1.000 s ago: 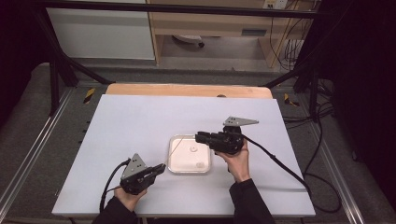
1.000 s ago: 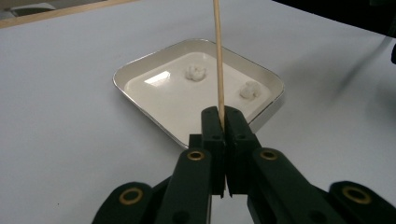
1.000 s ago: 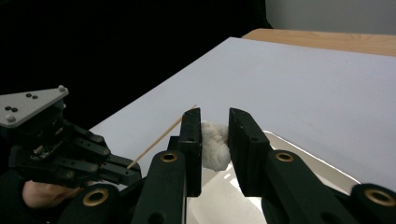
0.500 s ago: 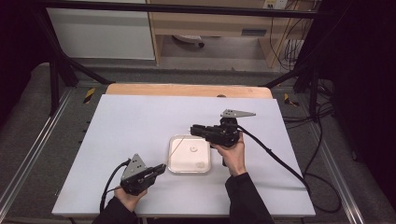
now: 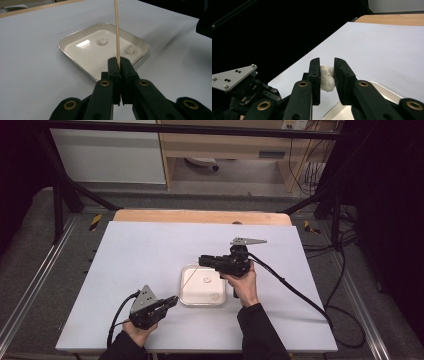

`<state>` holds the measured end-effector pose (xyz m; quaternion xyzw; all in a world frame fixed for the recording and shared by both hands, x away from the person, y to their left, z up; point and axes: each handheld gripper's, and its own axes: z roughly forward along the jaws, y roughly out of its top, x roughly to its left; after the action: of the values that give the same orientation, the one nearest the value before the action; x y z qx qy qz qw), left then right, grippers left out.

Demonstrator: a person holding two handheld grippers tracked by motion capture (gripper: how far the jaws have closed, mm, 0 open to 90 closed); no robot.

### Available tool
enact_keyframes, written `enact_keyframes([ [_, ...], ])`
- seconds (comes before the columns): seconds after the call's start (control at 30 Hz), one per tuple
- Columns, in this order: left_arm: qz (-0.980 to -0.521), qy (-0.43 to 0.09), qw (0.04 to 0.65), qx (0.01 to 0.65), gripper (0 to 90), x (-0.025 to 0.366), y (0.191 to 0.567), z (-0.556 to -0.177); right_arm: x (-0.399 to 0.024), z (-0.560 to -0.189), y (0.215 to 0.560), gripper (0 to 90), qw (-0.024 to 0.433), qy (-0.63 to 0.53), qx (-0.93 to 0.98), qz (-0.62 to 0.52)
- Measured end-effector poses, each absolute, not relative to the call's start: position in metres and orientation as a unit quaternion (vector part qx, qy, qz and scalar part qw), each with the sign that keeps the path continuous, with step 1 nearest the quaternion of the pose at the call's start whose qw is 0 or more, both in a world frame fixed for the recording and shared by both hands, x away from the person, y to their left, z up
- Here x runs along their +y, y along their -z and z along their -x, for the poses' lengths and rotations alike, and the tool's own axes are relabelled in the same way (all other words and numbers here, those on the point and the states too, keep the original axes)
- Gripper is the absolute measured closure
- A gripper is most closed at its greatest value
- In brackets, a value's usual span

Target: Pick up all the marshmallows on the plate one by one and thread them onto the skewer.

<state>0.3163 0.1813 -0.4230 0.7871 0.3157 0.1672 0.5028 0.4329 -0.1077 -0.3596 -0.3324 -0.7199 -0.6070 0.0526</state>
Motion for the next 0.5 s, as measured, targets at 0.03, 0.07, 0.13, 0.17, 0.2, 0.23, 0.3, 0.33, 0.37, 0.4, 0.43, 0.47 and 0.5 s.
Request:
enact_keyframes([
  [0.03,-0.788,-0.168,0.503,0.315,88.0,0.1813,0.4229,-0.3162,-0.107,-0.4328,0.3599,76.5,0.055,0.607,-0.72,0.333],
  [0.07,-0.787,-0.168,0.503,0.314,88.0,0.1813,0.4228,-0.3161,-0.1064,-0.4329,0.3604,76.5,0.056,0.606,-0.721,0.332],
  [0.13,-0.786,-0.17,0.504,0.315,88.0,0.1813,0.4227,-0.3158,-0.1055,-0.4333,0.3621,76.6,0.06,0.604,-0.723,0.332],
  [0.17,-0.787,-0.169,0.503,0.315,88.0,0.1814,0.4226,-0.316,-0.1049,-0.4336,0.3631,76.7,0.063,0.603,-0.723,0.331],
  [0.2,-0.787,-0.171,0.502,0.315,88.0,0.1816,0.4229,-0.316,-0.1044,-0.4336,0.3639,76.8,0.066,0.603,-0.723,0.331],
  [0.23,-0.788,-0.17,0.501,0.315,88.0,0.1817,0.4231,-0.316,-0.1037,-0.4337,0.3647,77.0,0.069,0.603,-0.722,0.331],
  [0.3,-0.789,-0.169,0.499,0.316,88.0,0.1816,0.4236,-0.316,-0.1026,-0.4338,0.3663,77.5,0.078,0.605,-0.72,0.331],
  [0.33,-0.788,-0.169,0.5,0.316,88.0,0.1816,0.4238,-0.3158,-0.1021,-0.4336,0.3668,77.8,0.083,0.606,-0.719,0.33],
  [0.37,-0.789,-0.169,0.5,0.317,88.1,0.1815,0.4238,-0.3158,-0.1016,-0.4331,0.3671,78.2,0.086,0.607,-0.718,0.33],
  [0.4,-0.789,-0.169,0.499,0.317,88.0,0.1813,0.4241,-0.3159,-0.1011,-0.4325,0.3674,78.6,0.09,0.608,-0.716,0.331],
  [0.43,-0.789,-0.168,0.499,0.318,88.1,0.1812,0.4244,-0.316,-0.1006,-0.4321,0.3677,78.9,0.092,0.609,-0.715,0.33],
  [0.47,-0.789,-0.167,0.498,0.318,88.1,0.1811,0.4246,-0.3161,-0.1002,-0.4316,0.3681,79.2,0.095,0.611,-0.714,0.329],
  [0.5,-0.789,-0.168,0.498,0.319,88.1,0.1809,0.4246,-0.3161,-0.0999,-0.4308,0.368,79.4,0.096,0.611,-0.713,0.329],
])
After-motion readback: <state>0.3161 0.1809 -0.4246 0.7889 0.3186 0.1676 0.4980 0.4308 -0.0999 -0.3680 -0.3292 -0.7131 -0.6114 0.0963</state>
